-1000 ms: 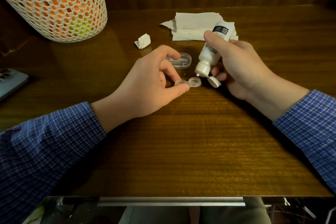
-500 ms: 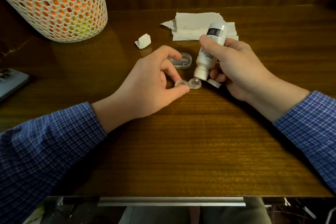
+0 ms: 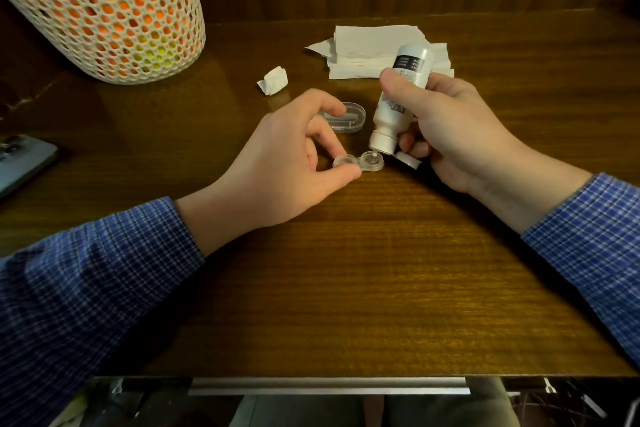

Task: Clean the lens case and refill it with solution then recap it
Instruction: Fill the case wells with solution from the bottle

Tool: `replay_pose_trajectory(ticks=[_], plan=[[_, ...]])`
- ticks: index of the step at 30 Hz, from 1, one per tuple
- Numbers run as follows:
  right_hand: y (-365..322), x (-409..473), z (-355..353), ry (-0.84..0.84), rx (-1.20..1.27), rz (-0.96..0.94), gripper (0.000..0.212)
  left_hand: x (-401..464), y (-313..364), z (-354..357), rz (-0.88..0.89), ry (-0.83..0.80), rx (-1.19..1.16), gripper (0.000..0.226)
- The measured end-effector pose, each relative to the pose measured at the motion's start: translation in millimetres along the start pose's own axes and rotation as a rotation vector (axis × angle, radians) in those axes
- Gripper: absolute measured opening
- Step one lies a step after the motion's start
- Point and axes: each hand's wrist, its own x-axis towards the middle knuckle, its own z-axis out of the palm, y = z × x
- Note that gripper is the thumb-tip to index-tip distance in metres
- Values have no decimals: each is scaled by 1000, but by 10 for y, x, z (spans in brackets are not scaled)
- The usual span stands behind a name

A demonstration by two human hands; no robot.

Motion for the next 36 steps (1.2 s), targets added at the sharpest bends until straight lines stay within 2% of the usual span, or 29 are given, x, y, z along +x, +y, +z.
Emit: replay_pose_trajectory(ticks=[13,29,36], plan=[[-8,-15,0,6,-19,-9,18,5,-17,-3,9,6,8,65],[-51,-6,-9,69,89,90,30,3,-23,4,6,6,-5,64],[-35,-7,-8,46,68,58,26,-6,-34,11,16,-4,1,66]])
